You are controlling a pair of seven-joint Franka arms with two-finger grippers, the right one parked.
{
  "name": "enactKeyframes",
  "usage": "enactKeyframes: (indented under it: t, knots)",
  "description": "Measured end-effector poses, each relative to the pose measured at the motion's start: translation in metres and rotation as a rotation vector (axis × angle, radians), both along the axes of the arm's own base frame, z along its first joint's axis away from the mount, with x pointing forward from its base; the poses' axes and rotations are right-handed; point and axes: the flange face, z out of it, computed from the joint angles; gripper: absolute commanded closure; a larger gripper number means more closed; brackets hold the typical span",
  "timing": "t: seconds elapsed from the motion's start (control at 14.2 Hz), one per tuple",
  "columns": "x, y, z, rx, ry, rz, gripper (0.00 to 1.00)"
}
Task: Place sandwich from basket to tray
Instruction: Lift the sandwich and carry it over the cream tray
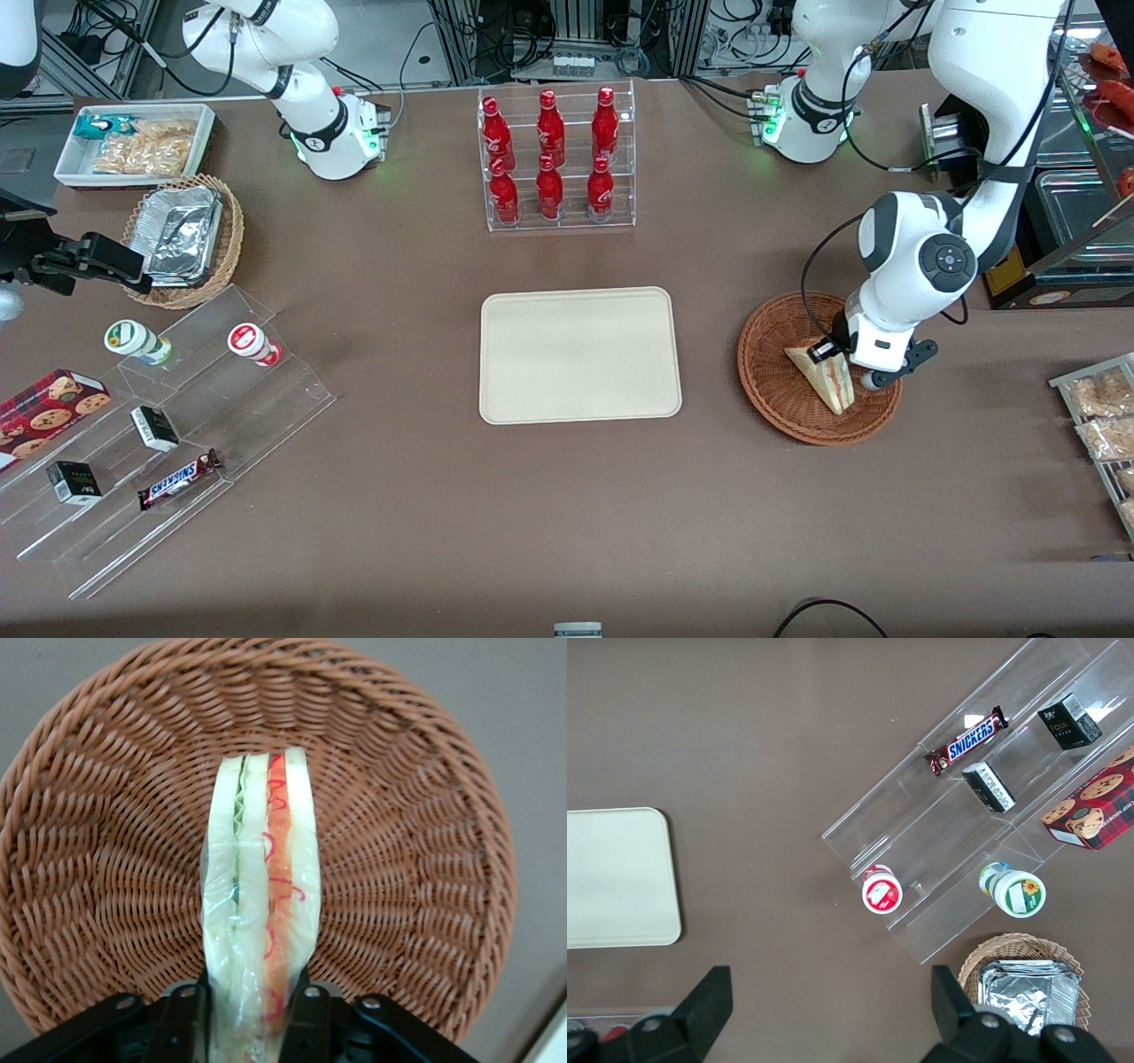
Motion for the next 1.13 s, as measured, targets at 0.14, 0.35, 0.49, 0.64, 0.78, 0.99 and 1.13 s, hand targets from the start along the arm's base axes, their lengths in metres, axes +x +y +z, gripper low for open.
enactKeyframes:
  t: [0.14,0.35,0.49,0.64,0.78,0.99,1.13]
  knots:
    - [0.008,-0.015,0.016,0.002,0.023,-0.096,0.99]
    - [0.021,-0.079,0.055,0.012,0.035,-0.353,1.00]
    - [0.020,-0.133,0.063,0.005,0.026,-0.440,1.00]
    - [0.009,-0.198,0.053,0.010,0.052,-0.426,1.00]
    - [0.001,-0.263,0.037,0.040,0.086,-0.382,1.00]
    - [0.000,-0.337,0.021,0.059,0.125,-0.320,1.00]
    - [-0.009,-0.370,0.009,0.064,0.138,-0.297,1.00]
